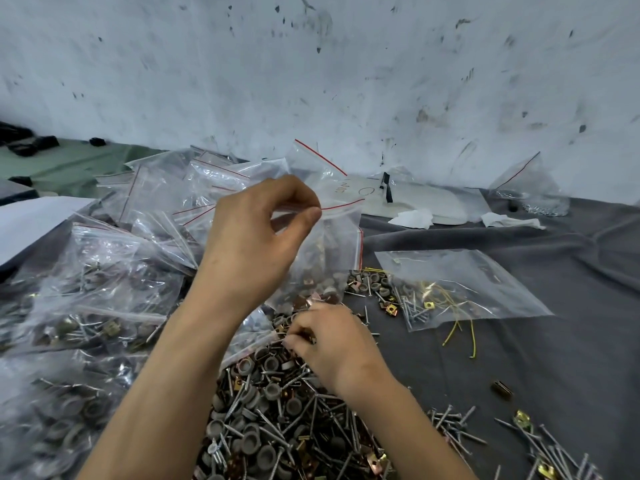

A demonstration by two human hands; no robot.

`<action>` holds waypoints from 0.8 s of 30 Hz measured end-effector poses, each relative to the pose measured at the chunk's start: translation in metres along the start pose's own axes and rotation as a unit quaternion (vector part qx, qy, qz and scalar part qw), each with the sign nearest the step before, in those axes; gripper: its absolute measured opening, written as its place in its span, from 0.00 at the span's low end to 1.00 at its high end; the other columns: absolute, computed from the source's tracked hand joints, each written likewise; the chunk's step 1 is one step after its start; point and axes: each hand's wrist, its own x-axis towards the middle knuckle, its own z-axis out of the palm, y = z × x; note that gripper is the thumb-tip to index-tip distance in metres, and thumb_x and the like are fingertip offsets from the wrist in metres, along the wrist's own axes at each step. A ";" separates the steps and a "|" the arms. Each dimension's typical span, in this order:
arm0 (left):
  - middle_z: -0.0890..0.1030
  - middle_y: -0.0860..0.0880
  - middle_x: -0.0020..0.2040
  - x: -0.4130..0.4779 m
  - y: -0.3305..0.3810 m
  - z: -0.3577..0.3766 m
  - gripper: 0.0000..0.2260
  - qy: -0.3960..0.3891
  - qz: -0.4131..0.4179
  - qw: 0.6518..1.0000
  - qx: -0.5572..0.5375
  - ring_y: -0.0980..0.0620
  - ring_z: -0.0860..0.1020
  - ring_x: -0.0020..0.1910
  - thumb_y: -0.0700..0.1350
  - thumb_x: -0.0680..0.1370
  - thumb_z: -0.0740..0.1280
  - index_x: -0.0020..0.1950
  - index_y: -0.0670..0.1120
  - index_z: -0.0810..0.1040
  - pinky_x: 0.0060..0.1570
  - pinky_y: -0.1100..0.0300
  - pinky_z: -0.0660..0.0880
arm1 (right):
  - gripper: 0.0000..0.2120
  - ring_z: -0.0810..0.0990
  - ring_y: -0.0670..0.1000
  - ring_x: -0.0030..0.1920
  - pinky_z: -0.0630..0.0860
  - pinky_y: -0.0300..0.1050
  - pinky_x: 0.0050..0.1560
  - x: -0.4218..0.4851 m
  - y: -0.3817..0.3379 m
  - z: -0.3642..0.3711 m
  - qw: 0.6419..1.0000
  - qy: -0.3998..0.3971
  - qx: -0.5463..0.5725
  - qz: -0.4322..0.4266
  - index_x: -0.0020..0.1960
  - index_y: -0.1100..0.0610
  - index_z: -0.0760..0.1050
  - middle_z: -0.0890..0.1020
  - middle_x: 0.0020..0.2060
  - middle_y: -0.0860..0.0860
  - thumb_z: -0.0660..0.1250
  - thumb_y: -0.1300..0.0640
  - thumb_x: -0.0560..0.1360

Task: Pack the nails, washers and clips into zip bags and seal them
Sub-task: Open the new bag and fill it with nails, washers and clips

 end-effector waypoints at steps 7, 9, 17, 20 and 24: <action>0.83 0.52 0.44 0.001 0.001 -0.001 0.01 -0.055 0.039 0.998 0.012 0.61 0.80 0.46 0.41 0.75 0.70 0.44 0.46 0.80 0.50 0.61 0.77 | 0.06 0.75 0.38 0.29 0.69 0.28 0.30 -0.030 -0.002 -0.087 0.930 0.099 0.344 -0.082 0.41 0.48 0.81 0.81 0.31 0.43 0.69 0.47 0.69; 0.83 0.52 0.43 0.000 0.004 0.001 0.03 -0.092 0.075 0.993 0.024 0.60 0.80 0.45 0.43 0.74 0.68 0.45 0.44 0.81 0.50 0.57 0.76 | 0.08 0.74 0.40 0.27 0.67 0.28 0.29 -0.035 -0.002 -0.098 0.900 0.220 0.362 -0.100 0.42 0.49 0.82 0.80 0.29 0.47 0.68 0.46 0.68; 0.83 0.52 0.45 -0.005 0.010 0.009 0.03 -0.158 0.127 0.979 0.026 0.58 0.80 0.48 0.41 0.75 0.71 0.47 0.43 0.82 0.49 0.54 0.75 | 0.01 0.68 0.43 0.24 0.62 0.30 0.27 -0.034 0.006 -0.100 0.929 0.307 0.200 -0.041 0.41 0.47 0.82 0.71 0.21 0.46 0.71 0.52 0.71; 0.83 0.52 0.44 -0.004 0.009 0.009 0.02 -0.132 0.129 0.982 0.041 0.59 0.80 0.46 0.40 0.75 0.70 0.46 0.43 0.81 0.48 0.58 0.74 | 0.05 0.66 0.44 0.22 0.60 0.31 0.26 -0.035 0.008 -0.104 0.914 0.329 0.234 -0.031 0.38 0.48 0.78 0.70 0.20 0.45 0.70 0.50 0.73; 0.83 0.53 0.42 -0.003 0.005 0.008 0.01 -0.073 0.101 0.991 0.058 0.61 0.79 0.46 0.40 0.75 0.70 0.45 0.44 0.81 0.47 0.66 0.73 | 0.14 0.70 0.41 0.23 0.62 0.30 0.25 -0.032 0.010 -0.100 0.945 0.286 0.159 0.009 0.30 0.52 0.73 0.72 0.20 0.41 0.69 0.52 0.73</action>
